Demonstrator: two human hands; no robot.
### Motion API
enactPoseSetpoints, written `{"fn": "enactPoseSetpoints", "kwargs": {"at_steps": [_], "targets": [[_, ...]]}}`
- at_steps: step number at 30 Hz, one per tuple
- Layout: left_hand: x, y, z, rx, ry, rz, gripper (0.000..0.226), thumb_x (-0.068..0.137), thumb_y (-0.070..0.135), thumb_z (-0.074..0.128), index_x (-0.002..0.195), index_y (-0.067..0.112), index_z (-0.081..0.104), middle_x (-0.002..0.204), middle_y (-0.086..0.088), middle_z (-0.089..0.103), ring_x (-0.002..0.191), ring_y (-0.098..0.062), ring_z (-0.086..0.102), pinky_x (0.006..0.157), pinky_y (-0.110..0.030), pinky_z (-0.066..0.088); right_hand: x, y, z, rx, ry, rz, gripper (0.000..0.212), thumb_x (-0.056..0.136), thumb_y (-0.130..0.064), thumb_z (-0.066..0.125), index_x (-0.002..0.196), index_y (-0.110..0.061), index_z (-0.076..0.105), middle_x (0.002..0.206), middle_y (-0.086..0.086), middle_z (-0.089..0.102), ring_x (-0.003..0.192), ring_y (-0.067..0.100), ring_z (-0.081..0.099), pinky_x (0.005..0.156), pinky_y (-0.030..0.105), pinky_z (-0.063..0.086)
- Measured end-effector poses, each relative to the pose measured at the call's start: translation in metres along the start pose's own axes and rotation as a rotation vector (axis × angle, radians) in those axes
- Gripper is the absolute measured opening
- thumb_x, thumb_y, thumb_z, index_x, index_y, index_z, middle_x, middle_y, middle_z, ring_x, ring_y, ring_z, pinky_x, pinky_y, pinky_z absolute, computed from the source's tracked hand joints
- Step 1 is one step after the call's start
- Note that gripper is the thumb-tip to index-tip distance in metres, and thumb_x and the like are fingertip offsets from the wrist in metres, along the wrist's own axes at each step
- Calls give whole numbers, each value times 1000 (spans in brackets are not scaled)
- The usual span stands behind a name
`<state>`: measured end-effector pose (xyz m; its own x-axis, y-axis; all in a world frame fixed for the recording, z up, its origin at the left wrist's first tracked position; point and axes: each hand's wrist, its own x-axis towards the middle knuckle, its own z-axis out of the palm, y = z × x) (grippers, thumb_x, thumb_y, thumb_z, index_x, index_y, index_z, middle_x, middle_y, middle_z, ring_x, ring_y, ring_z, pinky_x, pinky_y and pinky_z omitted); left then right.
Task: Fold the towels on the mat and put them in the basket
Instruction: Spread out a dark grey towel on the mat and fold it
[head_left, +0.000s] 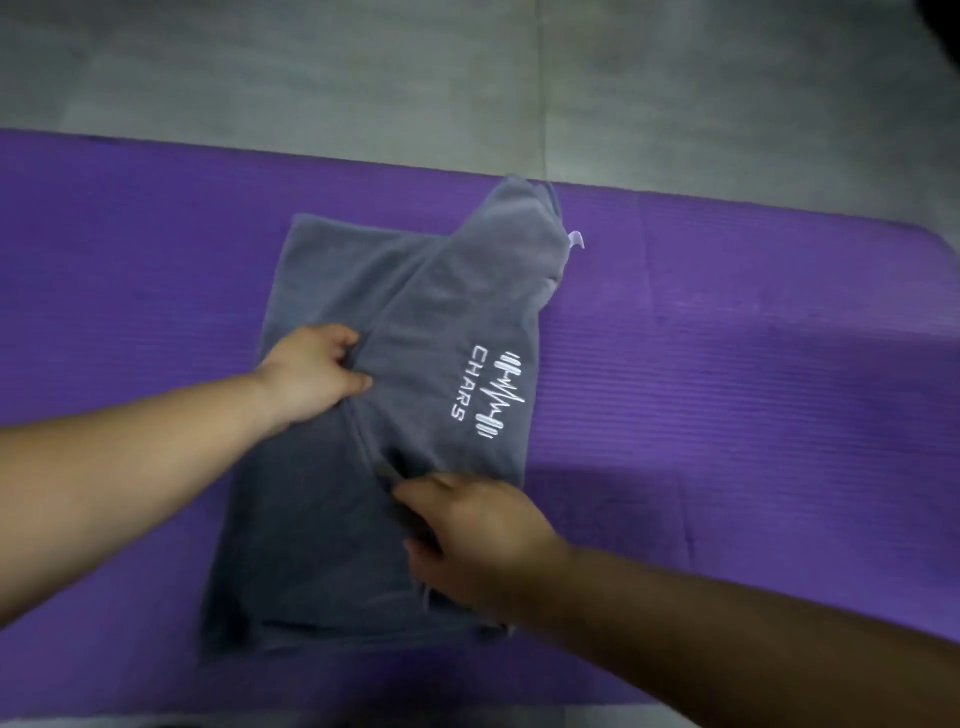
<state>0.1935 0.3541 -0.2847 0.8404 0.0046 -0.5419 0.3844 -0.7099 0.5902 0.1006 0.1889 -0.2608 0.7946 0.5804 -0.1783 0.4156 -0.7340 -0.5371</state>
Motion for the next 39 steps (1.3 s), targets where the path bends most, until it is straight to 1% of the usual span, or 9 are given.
{"fn": "enactPoseSetpoints", "kwargs": {"at_steps": [6,9,11,14,16,25,31,35,39], "targets": [[12,-93,-30,-106,-116,-201,22,81,3,64,67,15,52,79,-13,56,59,-16,51,48,-16,47,73,-61,68,-66,-480,-16,24,90,-14,47,111,-3,52,117,18,58,107,36,55,81,38,43],[26,-95,-27,-122,-37,-127,21,87,19,59,69,10,57,69,-12,57,63,-15,55,63,-28,47,81,-76,80,-97,-560,-5,25,90,-14,48,111,-1,50,116,18,58,105,36,54,71,34,32],[39,-82,-31,-214,58,-56,21,89,23,57,82,4,64,86,-17,63,82,-19,58,77,-32,45,83,-79,87,-122,-454,-24,24,83,-19,58,103,-6,57,103,12,64,93,29,60,64,29,31],[66,-59,-41,-364,149,27,11,88,19,57,79,12,58,85,-11,59,83,-21,56,78,-29,42,77,-82,107,-228,-192,85,39,31,-47,80,59,-25,63,57,-10,59,50,7,57,41,14,31],[87,-51,-42,-475,151,37,21,87,14,59,108,15,55,95,-3,53,95,-15,54,77,-19,42,72,-81,128,-239,-128,123,43,21,-49,78,54,-27,61,54,-13,56,47,4,55,38,11,34],[104,-58,-45,-338,318,385,52,82,-8,47,131,8,45,132,-7,47,116,-7,42,91,2,27,53,-92,156,-164,177,67,17,59,-31,38,74,-24,41,59,-12,57,49,5,54,35,17,32],[95,-86,-42,20,192,293,63,88,11,55,143,13,26,151,-13,16,140,-22,17,105,-8,10,51,-102,171,-208,12,47,19,51,-45,67,61,-29,64,62,-13,58,53,0,55,45,12,43],[63,-89,-26,244,204,299,69,88,29,55,146,23,18,155,-8,-7,143,-25,2,114,-29,4,29,-88,161,-181,31,-76,26,67,-33,42,75,-28,67,77,-11,62,72,8,54,62,20,43],[2,-139,6,432,300,629,56,85,33,49,136,14,36,144,-25,33,130,-37,31,109,-41,23,-14,-40,133,-329,142,-263,23,72,-30,45,86,-26,63,87,-5,68,86,15,46,77,27,35]]}}
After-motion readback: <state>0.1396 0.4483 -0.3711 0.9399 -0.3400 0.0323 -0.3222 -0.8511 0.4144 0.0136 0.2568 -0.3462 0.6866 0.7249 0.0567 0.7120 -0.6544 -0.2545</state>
